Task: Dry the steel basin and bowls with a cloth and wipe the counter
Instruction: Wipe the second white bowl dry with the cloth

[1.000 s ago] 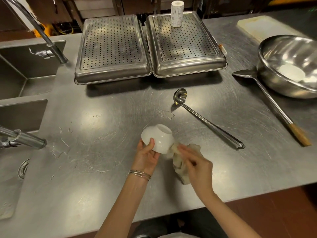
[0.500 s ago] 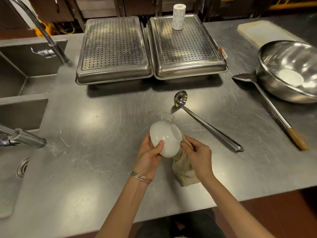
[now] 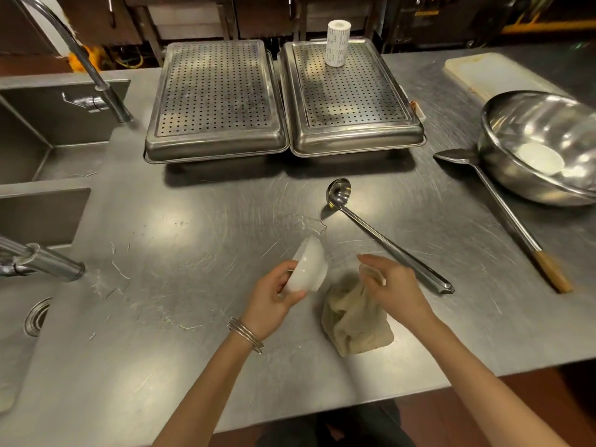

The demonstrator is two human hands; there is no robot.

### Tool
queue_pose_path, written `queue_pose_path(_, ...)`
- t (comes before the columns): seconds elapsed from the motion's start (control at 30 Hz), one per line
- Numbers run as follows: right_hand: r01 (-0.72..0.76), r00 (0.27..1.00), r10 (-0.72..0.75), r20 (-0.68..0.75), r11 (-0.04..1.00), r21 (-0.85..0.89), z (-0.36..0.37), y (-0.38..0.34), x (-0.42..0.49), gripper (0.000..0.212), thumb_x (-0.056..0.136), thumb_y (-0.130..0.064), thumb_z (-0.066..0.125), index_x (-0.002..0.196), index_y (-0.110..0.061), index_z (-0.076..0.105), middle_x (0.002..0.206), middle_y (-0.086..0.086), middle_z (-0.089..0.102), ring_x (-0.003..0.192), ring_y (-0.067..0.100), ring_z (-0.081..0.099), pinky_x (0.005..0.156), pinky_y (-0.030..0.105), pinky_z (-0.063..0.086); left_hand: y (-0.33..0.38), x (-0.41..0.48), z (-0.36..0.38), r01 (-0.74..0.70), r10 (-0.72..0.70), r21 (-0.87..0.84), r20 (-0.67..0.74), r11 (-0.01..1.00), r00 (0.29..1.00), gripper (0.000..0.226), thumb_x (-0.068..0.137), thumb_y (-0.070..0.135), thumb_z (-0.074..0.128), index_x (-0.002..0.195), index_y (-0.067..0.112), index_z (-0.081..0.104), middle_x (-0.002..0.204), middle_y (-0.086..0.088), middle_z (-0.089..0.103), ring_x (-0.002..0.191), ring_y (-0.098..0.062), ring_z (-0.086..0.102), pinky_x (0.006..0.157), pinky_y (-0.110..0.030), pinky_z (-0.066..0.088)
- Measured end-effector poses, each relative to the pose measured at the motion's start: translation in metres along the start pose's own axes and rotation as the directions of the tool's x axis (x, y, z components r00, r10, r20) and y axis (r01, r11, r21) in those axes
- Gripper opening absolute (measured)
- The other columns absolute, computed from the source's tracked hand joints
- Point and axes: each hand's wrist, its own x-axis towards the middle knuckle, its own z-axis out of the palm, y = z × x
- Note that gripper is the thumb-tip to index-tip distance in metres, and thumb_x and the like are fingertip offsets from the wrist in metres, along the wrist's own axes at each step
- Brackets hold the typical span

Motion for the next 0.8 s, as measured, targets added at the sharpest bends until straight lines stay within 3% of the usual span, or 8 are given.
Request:
queue_pose_path(0.1,-0.189,0.978,0.152,0.140,0.933,0.306,0.005,-0.012,0.003,0.027,0.090,-0.031,0.059,0.116,-0.025,0.063,0.118,-0.002,0.064,0.102,0.012,0.062,0.097,0.029,0.046,-0.007,0.000,-0.002,-0.167,0.154,0.317,0.066,0.934,0.986,0.029,0.073,0.014,0.062,0.102,0.015,0.063,0.096,0.027,0.061,0.088,-0.001,0.058,0.075,-0.008,0.040)
queue_pose_path(0.23,-0.452,0.887,0.267,0.377,0.666,0.593,0.012,-0.027,0.005,0.034,0.091,-0.033,0.056,0.116,-0.010,0.058,0.105,0.011,0.064,0.091,0.025,0.068,0.078,0.041,0.057,-0.013,0.001,-0.001,-0.384,0.307,0.440,0.237,0.812,0.922,0.031,0.074,0.003,0.064,0.103,0.013,0.065,0.097,-0.004,0.068,0.092,-0.009,0.056,0.083,-0.003,0.038)
queue_pose_path(0.33,-0.461,0.882,0.254,0.396,0.635,0.620,0.013,-0.024,0.003,0.032,0.090,-0.017,0.059,0.117,-0.001,0.056,0.106,0.017,0.063,0.095,0.029,0.066,0.070,0.037,0.058,-0.013,0.006,-0.003,-0.500,0.378,0.511,0.330,0.699,0.865,0.019,0.075,0.018,0.063,0.093,0.017,0.068,0.085,-0.002,0.068,0.084,-0.009,0.052,0.075,-0.018,0.043)
queue_pose_path(0.4,-0.442,0.895,0.263,0.361,0.640,0.628,0.011,-0.018,-0.001,0.027,0.089,-0.004,0.054,0.116,-0.001,0.056,0.104,0.016,0.063,0.093,0.028,0.065,0.063,0.032,0.057,-0.013,0.010,-0.007,-0.510,0.419,0.569,0.295,0.645,0.859,0.025,0.072,0.035,0.063,0.091,0.022,0.070,0.088,0.005,0.065,0.087,-0.008,0.047,0.077,-0.017,0.040)
queue_pose_path(0.53,-0.365,0.931,0.277,0.238,0.671,0.646,0.002,-0.003,-0.011,0.040,0.074,-0.008,0.057,0.113,-0.019,0.061,0.106,0.009,0.066,0.098,0.027,0.062,0.064,0.031,0.055,-0.013,0.012,-0.016,-0.346,0.348,0.555,0.107,0.756,0.931,0.058,0.068,0.061,0.062,0.119,0.037,0.052,0.117,0.018,0.046,0.110,-0.001,0.040,0.094,-0.006,0.027)
queue_pose_path(0.6,-0.332,0.942,0.275,0.195,0.660,0.674,-0.007,0.005,-0.017,0.051,0.066,-0.014,0.055,0.116,-0.021,0.061,0.106,0.008,0.066,0.101,0.027,0.061,0.066,0.034,0.055,-0.011,0.013,-0.013,-0.306,0.314,0.579,0.090,0.755,0.945,0.067,0.073,0.070,0.050,0.126,0.030,0.049,0.122,0.013,0.045,0.113,0.001,0.037,0.095,-0.013,0.029)
queue_pose_path(0.7,-0.282,0.955,0.263,0.139,0.649,0.706,-0.028,0.014,-0.027,0.053,0.068,-0.013,0.055,0.120,-0.019,0.059,0.107,0.008,0.067,0.100,0.024,0.062,0.066,0.032,0.055,-0.009,0.016,0.001,-0.304,0.287,0.694,0.146,0.653,0.947,0.072,0.082,0.071,0.035,0.129,0.018,0.049,0.127,0.002,0.053,0.115,-0.010,0.044,0.094,-0.027,0.037)
queue_pose_path(0.8,-0.246,0.960,0.264,0.093,0.635,0.733,-0.051,0.027,-0.040,0.047,0.073,-0.007,0.056,0.117,-0.024,0.061,0.102,-0.001,0.071,0.094,0.015,0.066,0.064,0.029,0.054,-0.004,0.017,0.024,-0.327,0.255,0.791,0.223,0.517,0.941,0.068,0.088,0.066,0.027,0.127,0.015,0.050,0.126,-0.002,0.056,0.114,-0.017,0.046,0.094,-0.028,0.036)
